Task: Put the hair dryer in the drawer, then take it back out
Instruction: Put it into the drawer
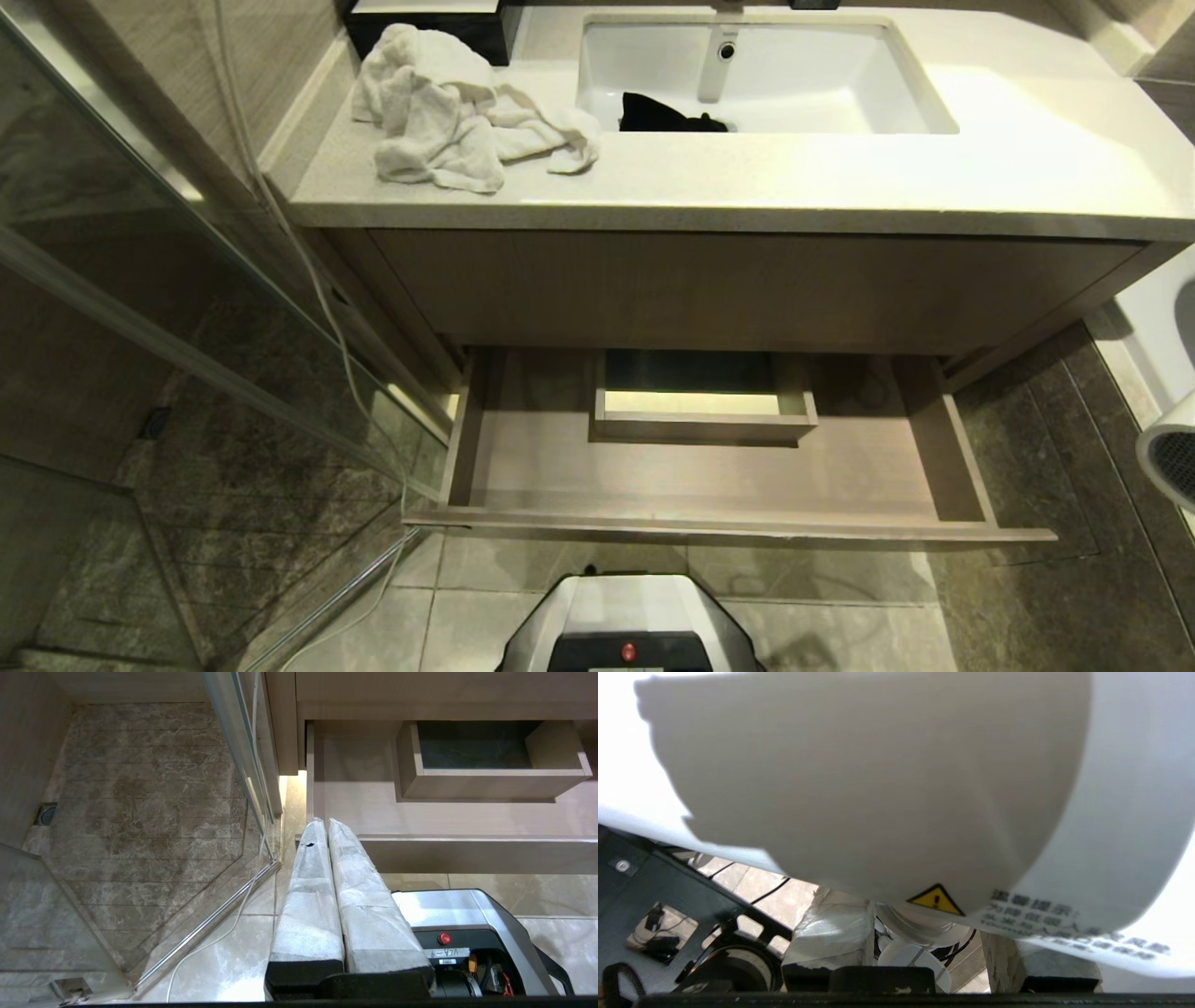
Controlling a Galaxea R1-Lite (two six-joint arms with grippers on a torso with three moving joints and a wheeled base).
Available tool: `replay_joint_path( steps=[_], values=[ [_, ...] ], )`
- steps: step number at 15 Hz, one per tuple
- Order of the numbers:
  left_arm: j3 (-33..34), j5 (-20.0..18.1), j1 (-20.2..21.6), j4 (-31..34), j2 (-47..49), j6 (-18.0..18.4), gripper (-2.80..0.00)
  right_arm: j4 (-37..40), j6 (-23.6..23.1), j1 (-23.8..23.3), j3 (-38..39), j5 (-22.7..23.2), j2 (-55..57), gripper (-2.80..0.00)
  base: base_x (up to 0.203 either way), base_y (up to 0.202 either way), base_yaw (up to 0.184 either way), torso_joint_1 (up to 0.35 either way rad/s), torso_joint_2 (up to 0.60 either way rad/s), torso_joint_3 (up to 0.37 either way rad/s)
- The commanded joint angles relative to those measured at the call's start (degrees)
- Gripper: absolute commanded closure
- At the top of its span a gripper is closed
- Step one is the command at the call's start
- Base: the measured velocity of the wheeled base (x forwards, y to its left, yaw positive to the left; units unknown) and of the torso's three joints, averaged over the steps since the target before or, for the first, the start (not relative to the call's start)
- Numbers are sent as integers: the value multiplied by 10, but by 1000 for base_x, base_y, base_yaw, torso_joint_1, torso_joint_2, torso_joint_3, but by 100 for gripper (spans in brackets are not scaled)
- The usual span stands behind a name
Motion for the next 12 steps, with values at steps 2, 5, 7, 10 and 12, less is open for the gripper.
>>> replay_joint_path(
  steps=[2, 5, 7, 10, 12],
  values=[
    [1, 0, 0, 0, 0, 0, 0, 0, -4, 0, 1, 2, 6, 0, 0, 0, 0, -194, 328, 128],
    [1, 0, 0, 0, 0, 0, 0, -1, -1, 0, -13, 1, 20, 0, 0, 0, 0, -190, 336, 137],
    [1, 0, 0, 0, 0, 0, 0, -4, -1, 0, -14, 2, 21, 0, 0, 0, 0, -214, 359, 149],
    [1, 0, 0, 0, 0, 0, 0, -14, 0, -1, 3, 3, 26, 0, 0, 0, 0, -221, 377, 149],
    [1, 0, 0, 0, 0, 0, 0, -15, 0, -4, 1, 3, 29, 0, 0, 0, 0, -289, 485, 176]
  ],
)
